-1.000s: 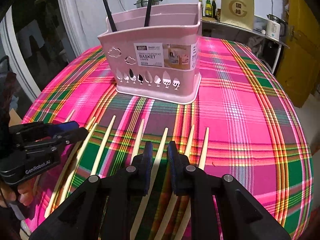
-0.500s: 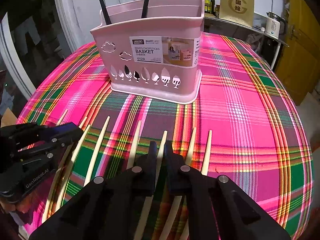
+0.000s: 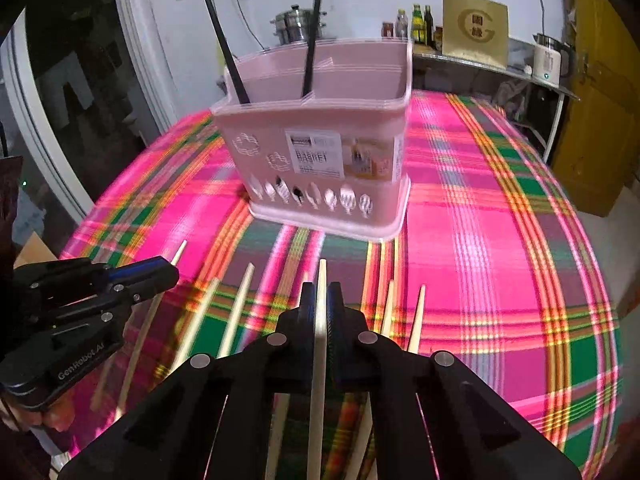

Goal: Organize utensils
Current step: 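Lift both wooden chopsticks and carry them over the pink basket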

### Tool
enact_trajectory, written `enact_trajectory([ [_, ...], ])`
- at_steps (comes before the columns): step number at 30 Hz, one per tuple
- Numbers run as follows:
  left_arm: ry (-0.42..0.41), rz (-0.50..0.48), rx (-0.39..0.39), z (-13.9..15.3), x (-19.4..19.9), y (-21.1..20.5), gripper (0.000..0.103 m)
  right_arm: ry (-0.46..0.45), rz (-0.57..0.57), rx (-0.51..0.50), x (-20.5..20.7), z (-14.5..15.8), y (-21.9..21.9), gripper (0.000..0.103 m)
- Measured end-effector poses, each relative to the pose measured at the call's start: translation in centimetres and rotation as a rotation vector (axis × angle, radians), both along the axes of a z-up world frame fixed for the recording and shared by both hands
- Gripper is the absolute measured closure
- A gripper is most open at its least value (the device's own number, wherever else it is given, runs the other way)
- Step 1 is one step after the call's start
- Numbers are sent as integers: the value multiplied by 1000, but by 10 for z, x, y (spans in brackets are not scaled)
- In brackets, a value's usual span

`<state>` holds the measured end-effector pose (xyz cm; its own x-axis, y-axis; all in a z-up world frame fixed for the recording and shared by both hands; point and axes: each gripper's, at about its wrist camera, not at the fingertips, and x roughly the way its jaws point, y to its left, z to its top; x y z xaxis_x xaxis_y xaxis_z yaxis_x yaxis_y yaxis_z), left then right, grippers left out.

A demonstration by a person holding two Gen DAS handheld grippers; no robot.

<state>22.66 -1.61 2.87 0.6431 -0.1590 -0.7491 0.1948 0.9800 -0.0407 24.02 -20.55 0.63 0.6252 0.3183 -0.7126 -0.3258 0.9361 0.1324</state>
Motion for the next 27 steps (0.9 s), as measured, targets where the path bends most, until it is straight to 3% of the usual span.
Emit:
enact_trajectory([
  [13,-147,-20,-83,78,-26,16,97,-158,13,85,-30,72,-10,98],
  [27,-201,-38,-90,108,-36,16,97,-246,26,95,-50,107,-15,98],
])
